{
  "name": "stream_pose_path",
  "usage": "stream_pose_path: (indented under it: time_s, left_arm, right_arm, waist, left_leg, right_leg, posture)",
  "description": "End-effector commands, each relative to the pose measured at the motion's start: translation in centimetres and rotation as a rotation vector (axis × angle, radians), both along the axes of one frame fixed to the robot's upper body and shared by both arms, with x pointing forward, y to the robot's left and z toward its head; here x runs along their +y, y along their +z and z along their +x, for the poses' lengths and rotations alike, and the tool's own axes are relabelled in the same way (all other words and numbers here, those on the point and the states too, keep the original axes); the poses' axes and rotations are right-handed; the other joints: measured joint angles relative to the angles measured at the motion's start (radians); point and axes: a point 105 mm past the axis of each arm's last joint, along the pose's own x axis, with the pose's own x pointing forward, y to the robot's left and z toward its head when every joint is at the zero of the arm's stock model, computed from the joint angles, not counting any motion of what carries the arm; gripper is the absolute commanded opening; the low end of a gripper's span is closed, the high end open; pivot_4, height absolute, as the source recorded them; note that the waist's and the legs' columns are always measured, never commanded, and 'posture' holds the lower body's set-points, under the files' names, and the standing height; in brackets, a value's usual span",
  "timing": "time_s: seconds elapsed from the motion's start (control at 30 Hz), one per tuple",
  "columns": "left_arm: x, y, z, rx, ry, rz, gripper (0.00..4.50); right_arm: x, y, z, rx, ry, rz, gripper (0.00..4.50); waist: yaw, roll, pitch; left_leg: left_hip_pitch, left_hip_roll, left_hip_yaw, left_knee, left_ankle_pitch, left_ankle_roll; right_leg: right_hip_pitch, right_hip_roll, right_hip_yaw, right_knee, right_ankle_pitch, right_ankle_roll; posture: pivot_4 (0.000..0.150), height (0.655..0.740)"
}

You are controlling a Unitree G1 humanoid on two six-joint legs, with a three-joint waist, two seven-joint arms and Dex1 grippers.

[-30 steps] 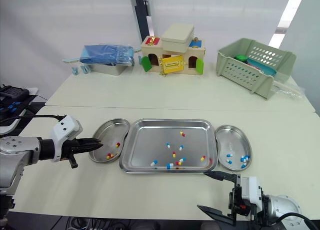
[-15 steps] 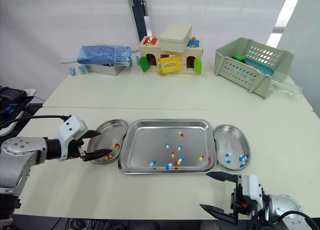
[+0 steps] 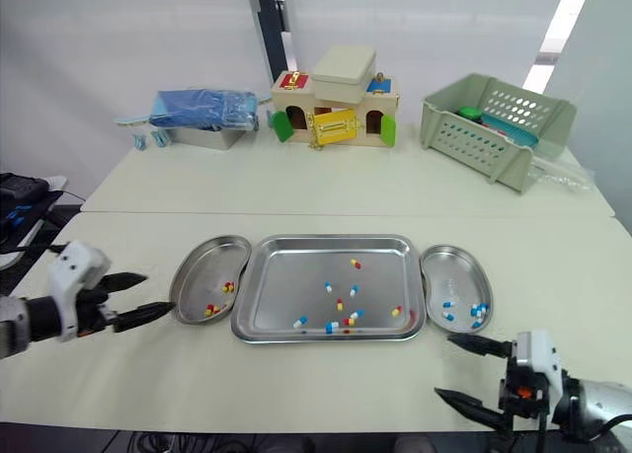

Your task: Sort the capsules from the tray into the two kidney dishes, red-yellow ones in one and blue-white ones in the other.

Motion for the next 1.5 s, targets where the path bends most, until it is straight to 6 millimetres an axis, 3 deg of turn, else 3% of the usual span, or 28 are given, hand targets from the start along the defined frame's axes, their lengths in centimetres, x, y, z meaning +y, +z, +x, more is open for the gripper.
stream_pose_path:
  time_s: [0.03,0.13,0.2,0.37,0.7,1.0,1.1,1.2,1.37,1.5]
  left_arm:
    - [3.7,2.4,-2.3,-0.066,0.114,0.057,4.43]
    - [5.8,2.6,-4.7,-0.097,0.187,0.072,4.43]
    - [6.5,2.4,-5.6,-0.109,0.218,0.083,4.43]
    - [7.7,1.8,-7.5,-0.126,0.268,0.090,4.43]
    - [7.0,0.8,-8.4,-0.122,0.279,0.073,4.43]
    - [6.2,0.6,-7.9,-0.156,0.234,0.067,4.43]
    - [5.1,0.6,-7.5,-0.197,0.188,0.037,4.43]
    - [1.9,0.6,-7.1,-0.277,0.076,-0.028,4.43]
    - [-6.9,-1.4,-8.6,-0.304,-0.240,-0.178,4.43]
    - [-10.3,-2.1,-10.0,-0.355,-0.320,-0.267,4.43]
  right_arm:
    - [-2.7,2.4,1.8,-0.043,-0.074,-0.053,4.50]
    - [-6.9,2.6,3.8,-0.081,-0.171,-0.186,4.50]
    - [-9.0,1.8,4.5,0.009,-0.192,-0.293,4.50]
    - [-12.4,1.8,6.5,0.071,-0.253,-0.392,4.50]
    - [-13.2,2.0,9.0,0.037,-0.263,-0.385,4.50]
    - [-12.9,2.3,9.5,-0.011,-0.236,-0.358,4.50]
    - [-13.5,2.3,9.6,-0.004,-0.267,-0.356,4.50]
    - [-14.3,2.5,10.2,-0.013,-0.301,-0.360,4.50]
    - [-14.9,2.4,11.2,-0.001,-0.310,-0.408,4.50]
    - [-14.8,2.6,11.5,-0.011,-0.290,-0.420,4.50]
  waist:
    - [-0.002,-0.001,0.001]
    - [-0.001,-0.005,0.003]
    - [0.003,-0.006,0.003]
    - [0.005,-0.005,0.004]
    - [0.001,-0.005,0.005]
    - [0.001,-0.004,0.005]
    - [0.001,-0.004,0.005]
    - [0.001,-0.004,0.005]
    - [-0.004,-0.004,0.005]
    - [-0.004,-0.003,0.005]
  left_leg:
    - [0.000,0.000,0.001,0.000,0.000,0.000]
    - [0.000,0.000,0.001,0.000,0.000,0.000]
    - [0.000,0.000,0.002,0.000,0.000,0.000]
    - [0.000,0.000,0.002,0.000,0.000,0.000]
    - [-0.001,0.000,0.003,0.000,0.000,0.000]
    - [-0.001,0.000,0.003,0.000,0.000,0.000]
    - [-0.001,0.000,0.003,0.000,0.000,0.000]
    - [-0.001,0.000,0.004,0.000,0.000,0.000]
    - [0.000,0.000,0.006,0.000,0.000,-0.001]
    - [-0.001,0.000,0.006,0.000,0.000,-0.001]
  right_leg:
    - [0.000,0.000,0.001,0.000,0.000,0.000]
    - [0.000,0.000,0.000,-0.001,0.000,0.000]
    - [0.000,-0.001,0.000,-0.001,0.000,0.000]
    - [-0.001,-0.001,0.000,-0.001,0.000,0.000]
    - [-0.001,-0.002,0.000,-0.001,0.000,0.000]
    - [-0.001,-0.002,0.000,-0.001,0.000,0.000]
    - [-0.001,-0.002,0.001,-0.001,0.000,0.000]
    - [-0.001,-0.002,0.001,-0.001,0.000,0.000]
    - [0.000,-0.002,0.002,-0.002,0.000,0.000]
    - [-0.001,-0.002,0.002,-0.002,0.000,0.000]
  posture:
    - [0.150,0.7400]
    - [0.150,0.7400]
    - [0.150,0.7400]
    - [0.150,0.7400]
    - [0.150,0.7400]
    - [0.150,0.7400]
    - [0.150,0.7400]
    - [0.150,0.7400]
    - [0.150,0.7400]
    - [0.150,0.7400]
